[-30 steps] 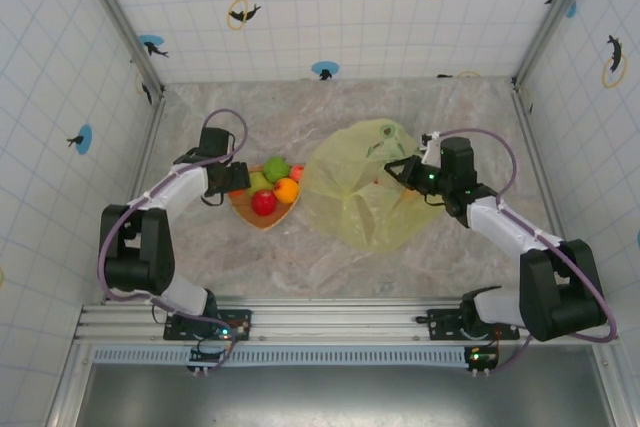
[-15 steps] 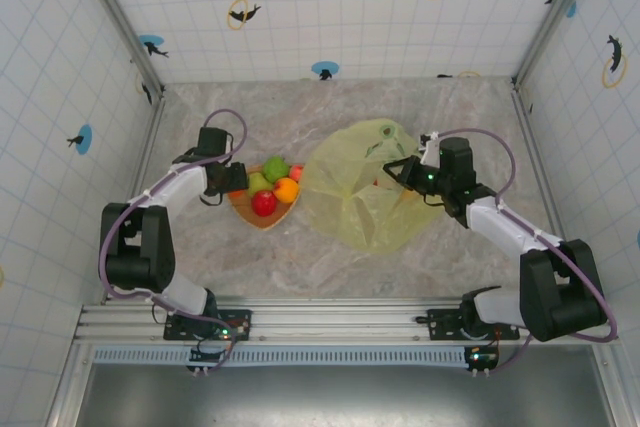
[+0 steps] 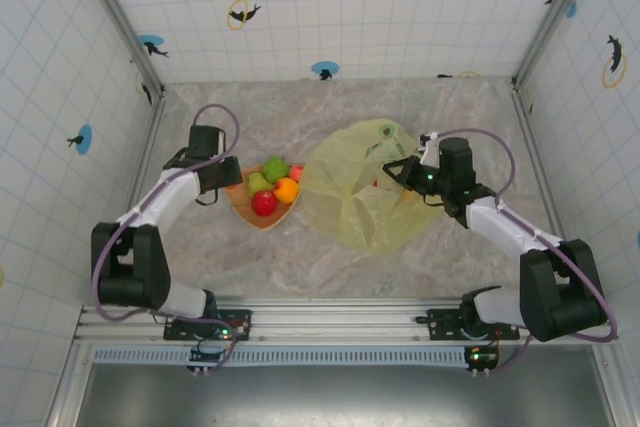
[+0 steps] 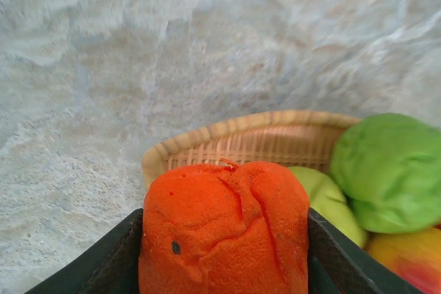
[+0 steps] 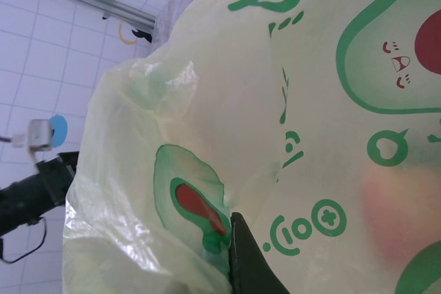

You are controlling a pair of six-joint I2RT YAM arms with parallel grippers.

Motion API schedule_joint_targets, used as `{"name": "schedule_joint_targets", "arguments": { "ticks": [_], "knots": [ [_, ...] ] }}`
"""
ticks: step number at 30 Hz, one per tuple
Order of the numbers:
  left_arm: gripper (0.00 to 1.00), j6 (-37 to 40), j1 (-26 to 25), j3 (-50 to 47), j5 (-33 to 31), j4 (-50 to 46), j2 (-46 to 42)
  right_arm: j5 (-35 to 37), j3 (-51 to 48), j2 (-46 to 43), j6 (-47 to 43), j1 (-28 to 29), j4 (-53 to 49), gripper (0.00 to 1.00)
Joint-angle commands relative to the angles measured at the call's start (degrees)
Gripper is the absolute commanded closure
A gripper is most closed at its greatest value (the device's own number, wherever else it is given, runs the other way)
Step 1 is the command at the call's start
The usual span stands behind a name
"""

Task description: Place the fruits into the plastic bag

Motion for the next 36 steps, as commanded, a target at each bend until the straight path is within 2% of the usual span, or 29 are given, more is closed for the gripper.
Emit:
{"name": "schedule_joint_targets", "arguments": {
  "ticks": [1,3,9,13,16,22,30,33,36],
  "knots": [
    [0.46,-4.1,-0.8,-1.9,6.1,1.5,-5.5,-0.3,0.4,0.1,0.6,0.2,2.4,1.00],
    [0.46,-5.3,-4.1,-3.0,8.3,1.7,-7.9,-0.5,0.6,0.2,0.9,0.2,2.6,1.00],
    [0.46,-9.3,-22.0,-6.5,10.2,6.2,-11.0,-0.4,1.9,0.4,0.5,0.1,1.4,1.00],
    [0.46,-10.8,-31.6,-7.5,9.1,10.2,-7.8,-0.4,2.6,0.4,0.6,0.2,0.9,1.00],
    [0.46,-10.7,-36.0,-7.1,8.3,12.7,-2.9,-0.7,3.1,0.4,1.1,0.2,1.0,1.00],
    [0.46,-9.9,-40.1,-2.1,7.9,16.6,8.9,-1.4,3.4,0.5,2.8,1.3,2.0,1.00],
    [0.45,-11.3,-40.9,3.5,12.3,26.8,20.5,-3.6,2.4,0.4,8.2,2.3,6.7,1.00],
    [0.44,-13.2,-40.9,3.5,11.4,31.6,23.1,-3.6,1.2,0.0,9.9,2.4,8.5,1.00],
    [0.43,-15.8,-40.9,5.7,7.7,35.5,25.0,-3.5,0.4,-0.1,10.6,2.4,9.2,1.00]
  ]
}}
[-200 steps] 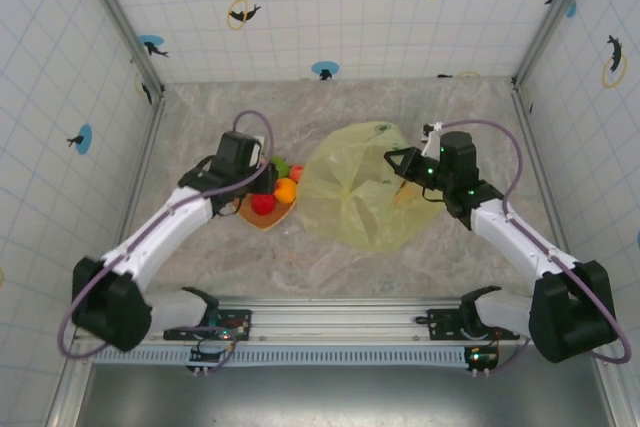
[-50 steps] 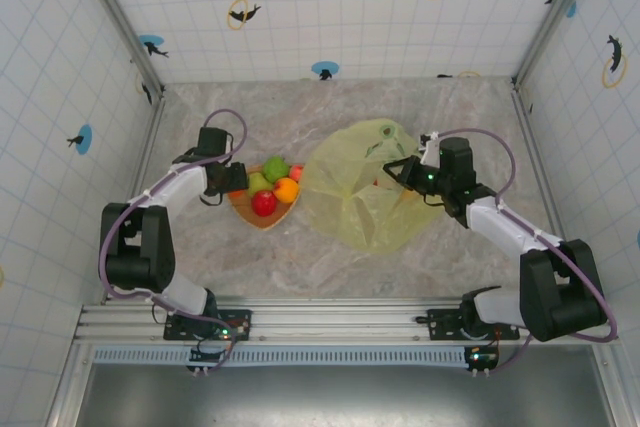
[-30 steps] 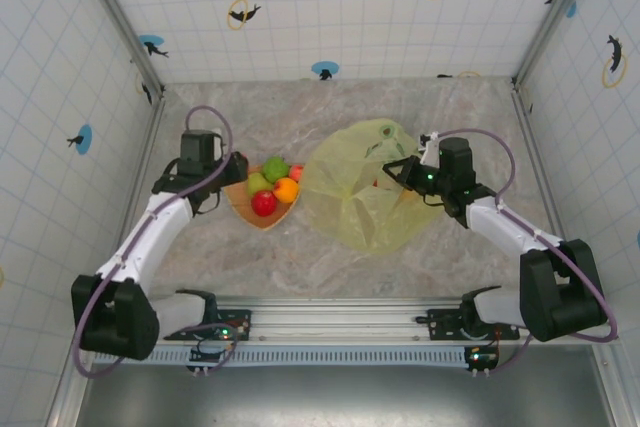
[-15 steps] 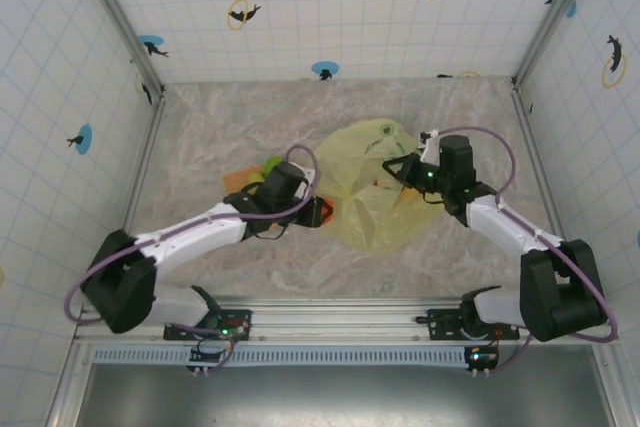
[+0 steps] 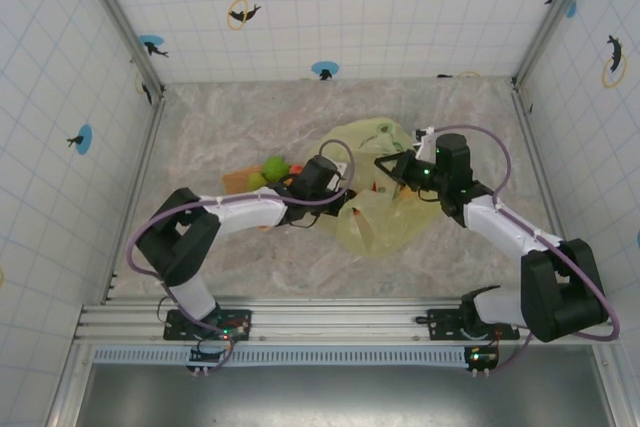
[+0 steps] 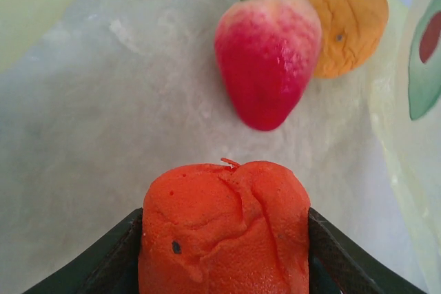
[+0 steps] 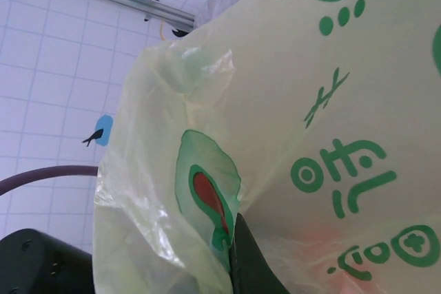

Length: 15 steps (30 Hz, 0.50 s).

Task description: Place the fruits into the plastic bag

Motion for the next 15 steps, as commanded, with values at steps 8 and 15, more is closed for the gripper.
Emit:
{"name": "schedule_joint_targets", "arguments": {
  "ticks": [8,15],
  "knots": [
    [0.40,-10.7,-0.2,5.1,-12.1,15.0,7.2,-1.2,-1.1,0.7,0.7,0.1,3.2,1.00],
    [0.37,-14.0,-0.2,8.7,-17.1,19.8,12.9,-1.5,-1.2,1.2,-0.8,-0.4,1.8,1.00]
  ]
}}
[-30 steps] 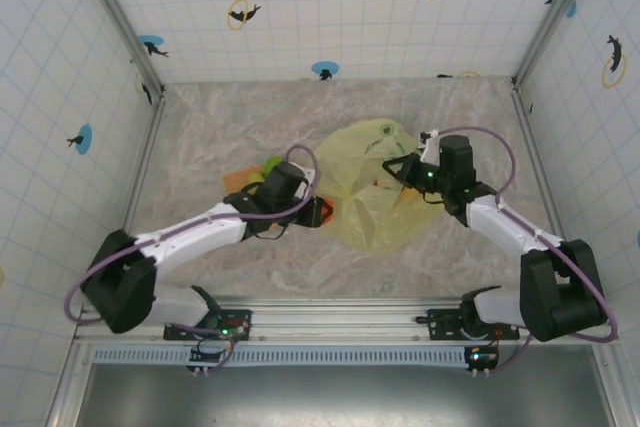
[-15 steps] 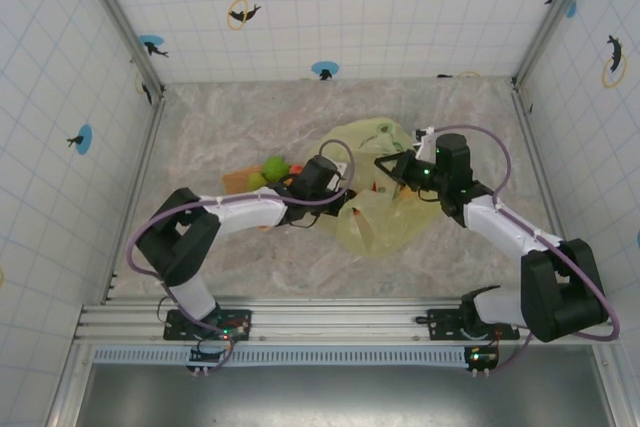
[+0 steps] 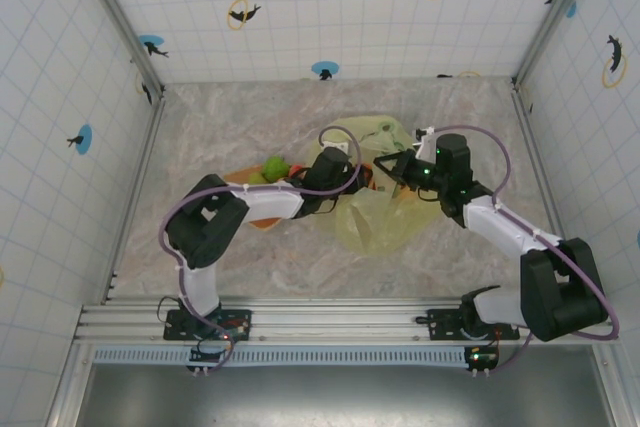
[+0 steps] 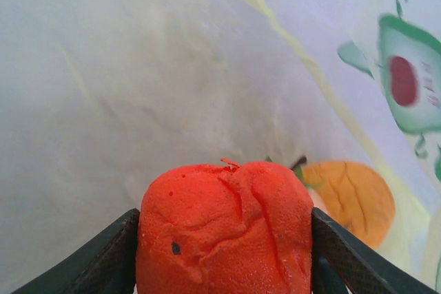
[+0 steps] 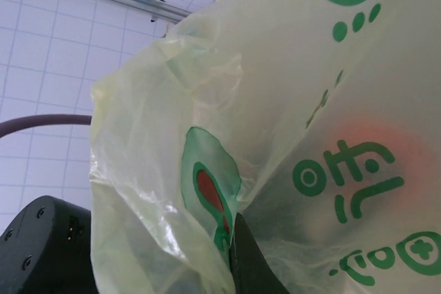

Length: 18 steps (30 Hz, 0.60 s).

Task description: Place the fruits into the plastic bag

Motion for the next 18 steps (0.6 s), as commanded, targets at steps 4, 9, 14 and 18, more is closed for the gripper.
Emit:
{"name": "schedule_joint_targets", "arguments": {
  "ticks": [4,9,14,18],
  "knots": [
    [0.35,-3.7,-0.2,4.4,-3.7,5.4,4.9,-1.5,-0.9,1.0,-1.7,-0.8,0.6,1.00],
    [0.31,-3.8,-0.2,4.1,-1.1,7.2,5.1,-1.9,-1.1,1.3,-1.9,-1.4,0.5,1.00],
    [0.28,-2.0,-0.2,2.3,0.7,6.4,1.8,-2.1,-1.7,1.3,-2.3,-2.1,0.7,1.00],
    [0.27,-0.2,-0.1,-0.7,4.3,5.3,-2.6,-2.1,-2.3,1.4,-2.7,-3.0,0.7,1.00]
  ]
}}
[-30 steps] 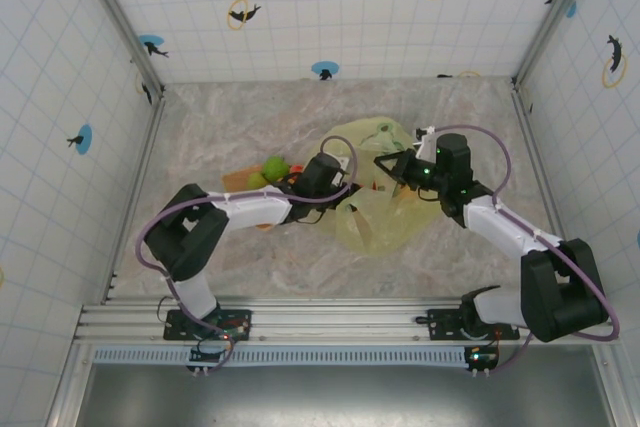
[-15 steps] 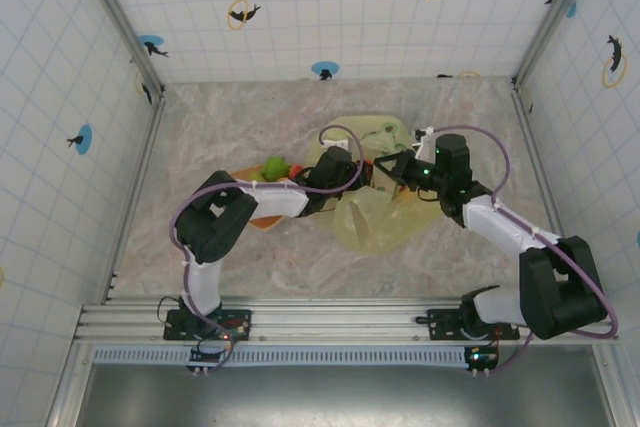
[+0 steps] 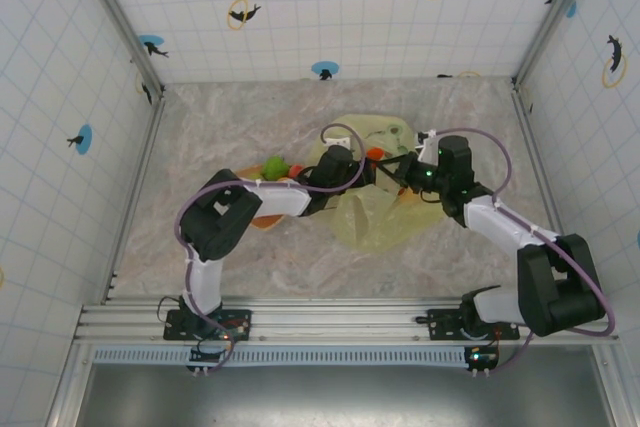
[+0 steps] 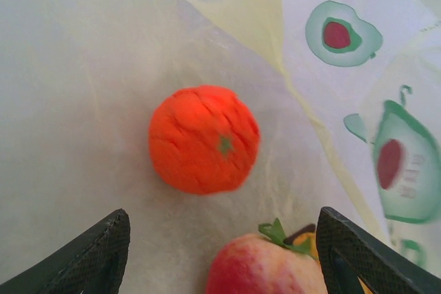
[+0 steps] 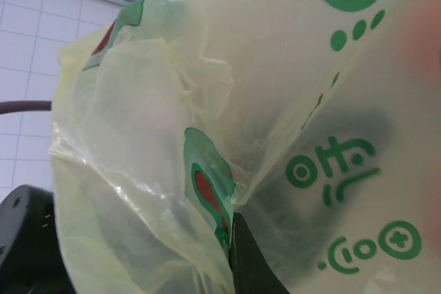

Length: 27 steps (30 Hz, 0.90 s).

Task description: Place the fruits into the plastic bag

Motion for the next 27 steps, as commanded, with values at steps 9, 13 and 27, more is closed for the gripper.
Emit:
{"name": "schedule_joint_targets", "arguments": {
  "ticks": [9,13,27],
  "knots": [
    [0.25,12.3,-0.1,-10.4,11.8,-11.2,-18.6,-0.9,-0.2,1.4,-3.0,-2.6,-0.5,1.00],
    [0.24,18.0,0.4,-11.8,14.6,-19.0,-25.2,-0.9,0.1,2.1,-3.1,-2.8,-0.1,1.00],
    [0.21,27.2,10.1,-17.6,17.3,-41.8,-45.9,-1.3,0.5,3.6,-2.9,-2.8,0.8,1.00]
  ]
}}
